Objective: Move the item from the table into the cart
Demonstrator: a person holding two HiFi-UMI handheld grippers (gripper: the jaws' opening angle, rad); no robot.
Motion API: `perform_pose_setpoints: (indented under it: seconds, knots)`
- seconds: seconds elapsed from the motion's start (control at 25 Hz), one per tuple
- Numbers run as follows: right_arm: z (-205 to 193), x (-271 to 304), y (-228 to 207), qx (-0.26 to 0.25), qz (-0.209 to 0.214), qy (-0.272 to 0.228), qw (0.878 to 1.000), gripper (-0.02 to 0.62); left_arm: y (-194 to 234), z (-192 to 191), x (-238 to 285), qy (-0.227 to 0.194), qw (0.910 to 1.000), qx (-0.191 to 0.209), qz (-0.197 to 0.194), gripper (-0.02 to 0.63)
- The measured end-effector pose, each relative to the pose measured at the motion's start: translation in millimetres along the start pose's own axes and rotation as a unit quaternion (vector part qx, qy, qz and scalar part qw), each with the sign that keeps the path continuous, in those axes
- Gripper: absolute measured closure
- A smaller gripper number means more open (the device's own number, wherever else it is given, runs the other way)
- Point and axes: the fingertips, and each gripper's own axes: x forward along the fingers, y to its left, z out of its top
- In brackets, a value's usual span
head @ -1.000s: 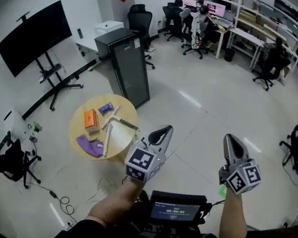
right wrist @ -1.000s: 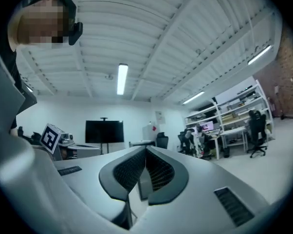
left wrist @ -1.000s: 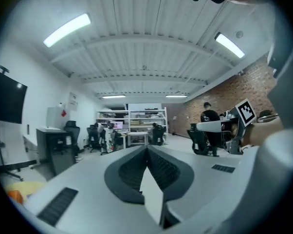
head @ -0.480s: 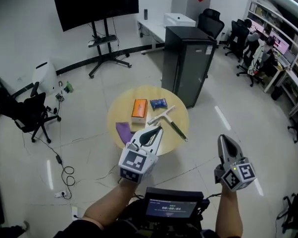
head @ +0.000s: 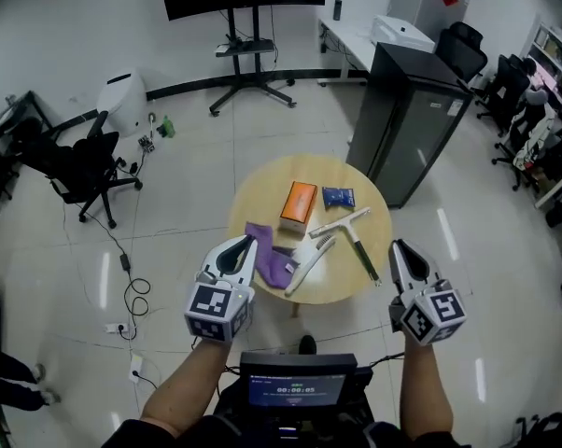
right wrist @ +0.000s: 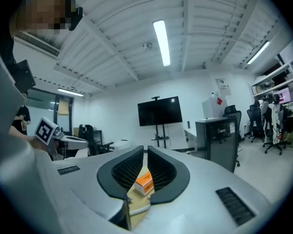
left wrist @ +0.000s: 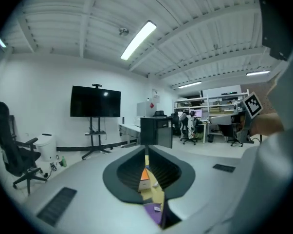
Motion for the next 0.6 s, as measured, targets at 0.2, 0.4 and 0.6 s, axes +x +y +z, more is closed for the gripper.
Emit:
perform_pose_setpoints:
  seconds: [0.2,0.4,0.6]
  knots:
    - [5,57,-42,-0.004,0.043,0.014,0.999,0.575,18,0,36,0.016,0.9982,-0.010,0.056,0.574]
    - [-5,102,-89,-0.006,0.070,0.032,0.997,0.515,21,-13,80,0.045,0.9939,-0.031,0.096,0.538]
    - [-11,141,-99,-0.004,0.079,0.052,0.995,0.456,39,-24,112,0.050,0.9921,-0.046,0.105,0.523]
